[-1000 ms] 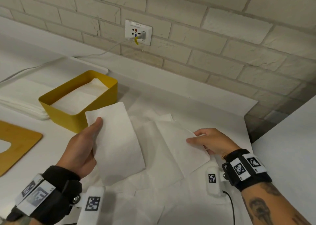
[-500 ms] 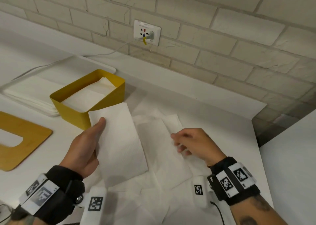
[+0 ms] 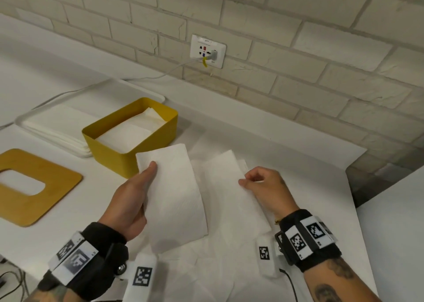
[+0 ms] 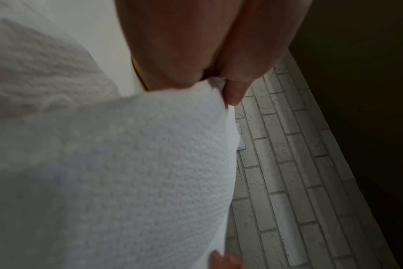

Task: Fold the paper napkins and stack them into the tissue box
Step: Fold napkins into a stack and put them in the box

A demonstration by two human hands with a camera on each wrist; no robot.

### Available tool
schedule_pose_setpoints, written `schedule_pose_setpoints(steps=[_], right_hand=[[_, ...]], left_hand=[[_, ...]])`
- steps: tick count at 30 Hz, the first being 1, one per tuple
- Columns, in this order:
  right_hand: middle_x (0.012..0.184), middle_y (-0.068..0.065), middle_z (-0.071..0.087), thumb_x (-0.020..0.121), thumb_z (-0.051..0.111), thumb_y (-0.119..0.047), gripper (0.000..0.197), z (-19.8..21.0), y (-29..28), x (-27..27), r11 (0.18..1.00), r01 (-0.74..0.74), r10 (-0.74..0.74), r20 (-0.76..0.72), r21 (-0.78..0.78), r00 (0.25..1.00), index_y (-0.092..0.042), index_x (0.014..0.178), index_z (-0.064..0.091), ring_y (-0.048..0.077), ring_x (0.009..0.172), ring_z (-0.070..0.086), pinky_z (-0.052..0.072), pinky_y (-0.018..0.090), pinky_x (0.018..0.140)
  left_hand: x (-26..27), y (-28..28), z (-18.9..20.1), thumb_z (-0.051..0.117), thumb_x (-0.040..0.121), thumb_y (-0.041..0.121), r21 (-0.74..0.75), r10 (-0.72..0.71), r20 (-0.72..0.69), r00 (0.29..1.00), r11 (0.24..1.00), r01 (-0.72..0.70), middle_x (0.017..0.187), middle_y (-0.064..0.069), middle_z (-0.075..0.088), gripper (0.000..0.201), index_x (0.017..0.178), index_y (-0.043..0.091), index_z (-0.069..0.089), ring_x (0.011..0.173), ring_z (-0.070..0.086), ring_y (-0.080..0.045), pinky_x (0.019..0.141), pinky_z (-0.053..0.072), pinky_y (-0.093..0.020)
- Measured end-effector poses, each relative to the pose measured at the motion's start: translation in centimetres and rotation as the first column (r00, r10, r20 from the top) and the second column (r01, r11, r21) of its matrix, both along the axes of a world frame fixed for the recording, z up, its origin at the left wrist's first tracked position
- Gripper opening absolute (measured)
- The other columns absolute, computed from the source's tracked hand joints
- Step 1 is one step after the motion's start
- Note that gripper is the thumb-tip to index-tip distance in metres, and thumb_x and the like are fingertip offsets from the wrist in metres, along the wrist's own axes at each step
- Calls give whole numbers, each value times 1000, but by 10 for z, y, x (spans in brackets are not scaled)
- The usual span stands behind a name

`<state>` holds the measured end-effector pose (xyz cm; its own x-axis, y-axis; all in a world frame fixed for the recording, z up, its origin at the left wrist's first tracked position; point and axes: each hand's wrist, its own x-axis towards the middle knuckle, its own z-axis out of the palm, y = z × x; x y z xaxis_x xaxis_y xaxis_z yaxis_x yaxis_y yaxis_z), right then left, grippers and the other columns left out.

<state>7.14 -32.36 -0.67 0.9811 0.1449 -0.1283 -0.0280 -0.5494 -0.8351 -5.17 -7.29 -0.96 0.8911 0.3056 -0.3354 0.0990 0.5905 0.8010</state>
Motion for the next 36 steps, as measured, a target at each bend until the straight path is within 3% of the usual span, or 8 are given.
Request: schedule_pose_setpoints(steps=[6,10,13,19,22,28,33,36], right_hand=[[88,-2,79,87,78,-16,13,78,14,-10,965,-109,69,169,239,983,-22,95,69,20,85,75,57,38,76],[91,6,79,85,72,-10,17,119,36,-28,756,-277,232,152,593,961,-13,102,70,16,74,74,58,27,63],[91,10,77,80,71,-12,25,114,50,-34,657,-245,288,63,713,956,-10,104,69,17,72,72,59,29,64],[94,14,78,88,73,-7,14,45,70,-46,823,-66,191,-166,564,967,-5,102,70,21,79,72,57,31,71],[95,14,78,89,73,-6,14,27,69,-50,829,-1,165,-244,559,956,-4,103,70,24,85,74,57,36,80],[81,5,77,90,74,-6,7,18,75,-54,838,49,85,-219,544,972,-9,96,72,11,72,71,52,28,71],[83,4,78,90,75,-10,7,15,77,-55,855,47,75,-214,516,974,-12,96,72,11,75,73,53,29,73],[90,6,79,88,77,-12,11,14,76,-60,860,28,96,-217,510,971,-11,98,72,19,87,76,59,35,82]], left_hand=[[7,-11,8,52,103,36,-30,-38,19,999,999,39,117,-8,76,31,130,22,61,102,75,-28,80,60,-45],[10,-15,15,50,104,38,-96,-47,21,999,994,49,115,-6,77,31,126,21,64,102,75,-26,86,57,-44],[11,-17,16,45,107,43,-108,-56,42,998,992,60,123,-7,74,39,135,21,60,111,72,-26,87,58,-42],[11,-19,19,39,109,42,-118,-48,79,996,991,57,125,-16,72,43,132,14,62,111,71,-32,86,63,-40],[11,-16,16,36,106,50,-109,-22,54,998,994,28,122,-15,73,52,128,13,64,108,73,-29,86,61,-40],[12,-15,14,25,98,71,-177,-68,34,997,981,73,123,-15,73,75,128,16,66,111,72,-30,89,57,-42],[10,-17,11,49,104,41,-88,-100,42,994,991,103,116,-12,76,40,130,15,61,105,74,-28,84,62,-41],[11,-17,9,49,106,29,-57,-119,52,991,991,122,113,-12,77,30,128,14,61,101,76,-28,79,64,-39]])
